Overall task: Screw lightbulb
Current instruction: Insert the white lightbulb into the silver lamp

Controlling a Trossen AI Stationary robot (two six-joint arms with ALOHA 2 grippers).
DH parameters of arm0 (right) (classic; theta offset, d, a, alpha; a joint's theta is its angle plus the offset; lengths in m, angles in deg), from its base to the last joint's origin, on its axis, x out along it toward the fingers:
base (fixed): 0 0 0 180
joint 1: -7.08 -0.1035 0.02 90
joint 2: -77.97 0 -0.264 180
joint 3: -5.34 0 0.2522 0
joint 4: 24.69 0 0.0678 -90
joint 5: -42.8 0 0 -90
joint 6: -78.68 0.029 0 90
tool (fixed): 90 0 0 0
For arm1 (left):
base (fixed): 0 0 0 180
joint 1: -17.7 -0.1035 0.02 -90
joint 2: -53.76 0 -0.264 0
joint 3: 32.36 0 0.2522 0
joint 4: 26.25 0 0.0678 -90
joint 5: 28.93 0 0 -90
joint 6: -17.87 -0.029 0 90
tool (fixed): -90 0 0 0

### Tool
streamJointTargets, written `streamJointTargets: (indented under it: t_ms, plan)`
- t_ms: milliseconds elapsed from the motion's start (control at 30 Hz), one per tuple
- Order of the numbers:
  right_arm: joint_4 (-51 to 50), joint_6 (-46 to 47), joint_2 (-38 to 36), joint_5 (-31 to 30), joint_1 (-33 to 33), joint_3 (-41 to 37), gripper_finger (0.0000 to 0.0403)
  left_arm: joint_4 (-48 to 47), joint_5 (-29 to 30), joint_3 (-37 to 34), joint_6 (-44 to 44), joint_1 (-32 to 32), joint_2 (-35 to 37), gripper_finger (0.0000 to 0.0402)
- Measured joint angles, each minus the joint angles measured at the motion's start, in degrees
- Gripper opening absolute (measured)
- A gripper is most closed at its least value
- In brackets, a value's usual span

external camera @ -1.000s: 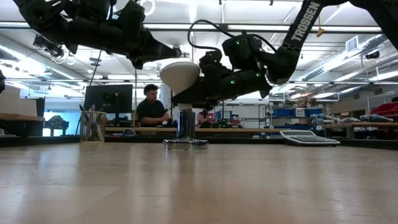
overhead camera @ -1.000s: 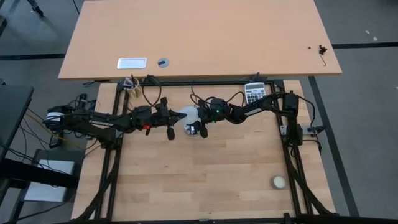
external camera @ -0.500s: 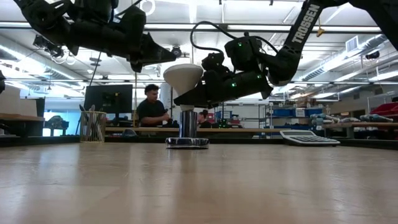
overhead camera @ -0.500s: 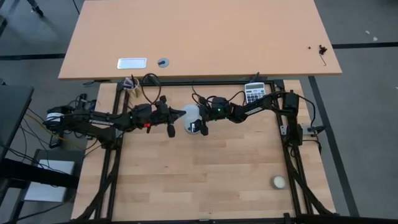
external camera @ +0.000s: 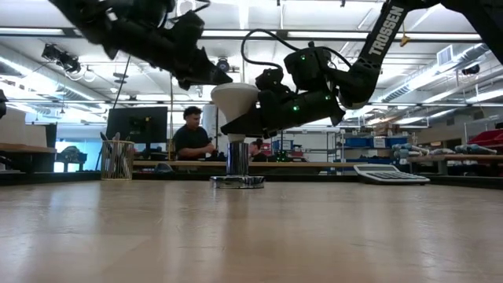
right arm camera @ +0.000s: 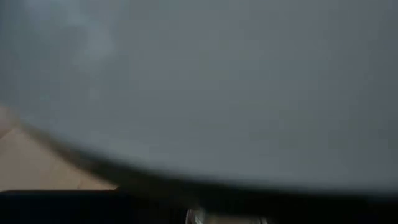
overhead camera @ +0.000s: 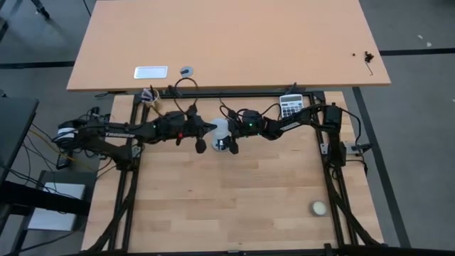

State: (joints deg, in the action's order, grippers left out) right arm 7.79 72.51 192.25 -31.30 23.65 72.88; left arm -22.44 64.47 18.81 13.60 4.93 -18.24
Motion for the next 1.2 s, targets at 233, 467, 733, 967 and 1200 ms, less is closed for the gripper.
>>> streamJointTargets:
  t_ms: [233,467,733,967,1200]
  plan:
    - [-0.09,0.07,0.0,-0.02,-0.04,0.0,0.0165,-10.01,0.41,5.24,-2.85,-0.1,-0.46,0.0]
    - [-0.22,2.56,0.0,-0.28,0.02,0.0,0.0166,-9.63,0.7,5.45,-2.75,-0.9,-2.36,0.0]
    - [-0.49,5.16,0.0,-3.64,-0.09,0.07,0.02,-9.32,1.35,5.37,-2.86,-0.94,-2.52,0.0]
    - [-1.45,7.49,0.0,-4.35,-0.08,0.11,0.0255,-9.26,1.16,5.29,-2.93,-0.94,-2.57,0.0]
    - [-3.48,7.49,-0.32,-4.33,-0.07,0.11,0.0295,-9.24,0.94,5.23,-2.97,-0.94,-2.58,0.0]
